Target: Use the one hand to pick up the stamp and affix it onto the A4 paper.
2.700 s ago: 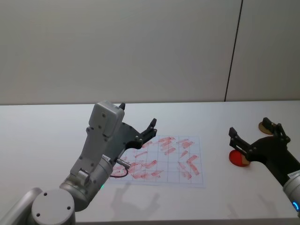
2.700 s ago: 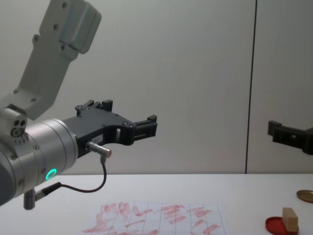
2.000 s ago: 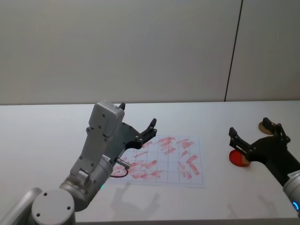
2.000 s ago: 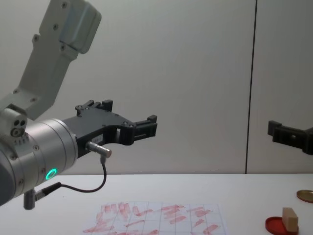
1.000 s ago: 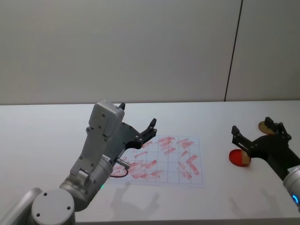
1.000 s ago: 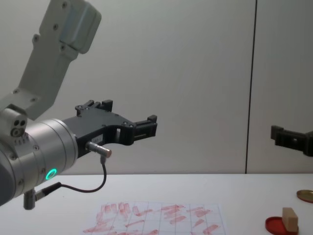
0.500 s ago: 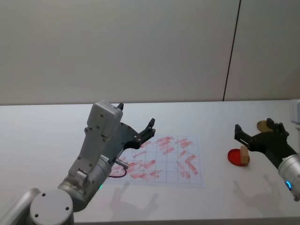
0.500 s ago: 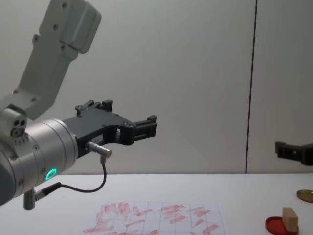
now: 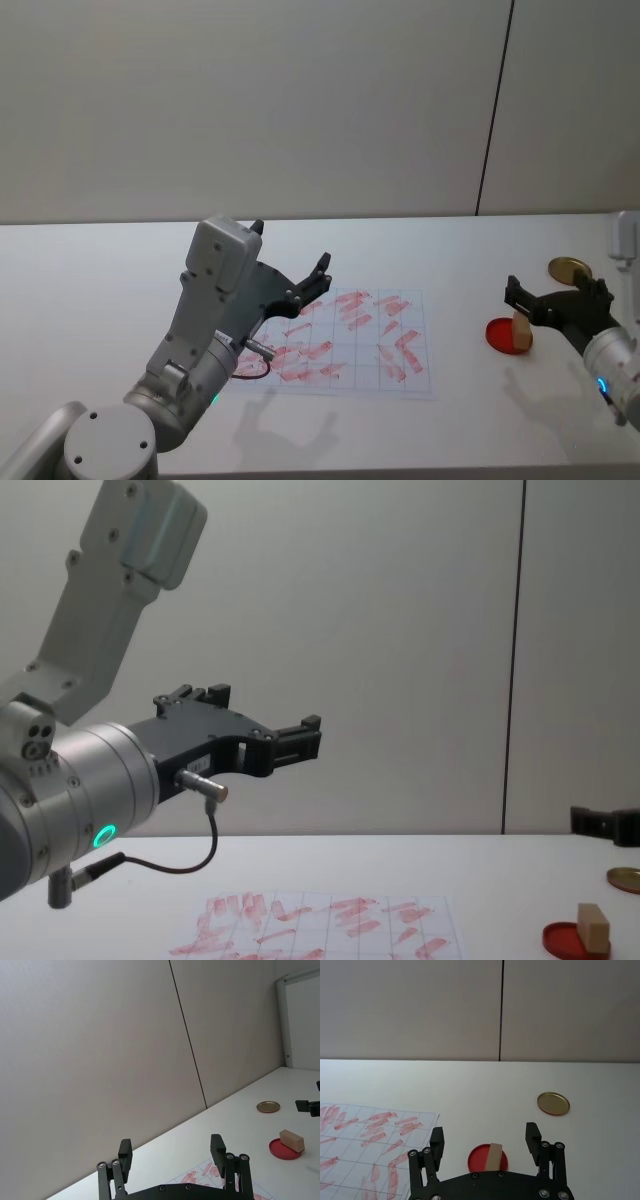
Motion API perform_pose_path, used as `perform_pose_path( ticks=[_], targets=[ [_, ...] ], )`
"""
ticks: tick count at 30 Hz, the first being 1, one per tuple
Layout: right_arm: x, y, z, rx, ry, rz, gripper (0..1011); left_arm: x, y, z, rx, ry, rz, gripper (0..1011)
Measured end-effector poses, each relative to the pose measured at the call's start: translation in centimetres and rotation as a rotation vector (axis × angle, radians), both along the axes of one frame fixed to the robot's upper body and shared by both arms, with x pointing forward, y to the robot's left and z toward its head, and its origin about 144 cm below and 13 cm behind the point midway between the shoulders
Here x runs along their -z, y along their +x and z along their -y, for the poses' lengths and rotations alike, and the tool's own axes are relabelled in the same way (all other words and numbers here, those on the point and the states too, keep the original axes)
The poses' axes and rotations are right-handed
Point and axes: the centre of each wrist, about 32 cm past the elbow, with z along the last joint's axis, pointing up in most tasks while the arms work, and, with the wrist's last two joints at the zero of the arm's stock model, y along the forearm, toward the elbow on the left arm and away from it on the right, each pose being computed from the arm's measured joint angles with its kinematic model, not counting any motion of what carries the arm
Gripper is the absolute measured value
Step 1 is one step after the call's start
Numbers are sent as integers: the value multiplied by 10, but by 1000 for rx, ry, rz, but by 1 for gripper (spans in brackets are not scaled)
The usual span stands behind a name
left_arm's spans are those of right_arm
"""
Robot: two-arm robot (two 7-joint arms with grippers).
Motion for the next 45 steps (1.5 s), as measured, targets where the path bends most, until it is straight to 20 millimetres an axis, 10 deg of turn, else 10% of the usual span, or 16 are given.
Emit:
perform_pose_path(
  ticks=[45],
  targets=[
    [47,62,-18,104,14,-225,994,0,0,0,0,0,0,993]
  ],
)
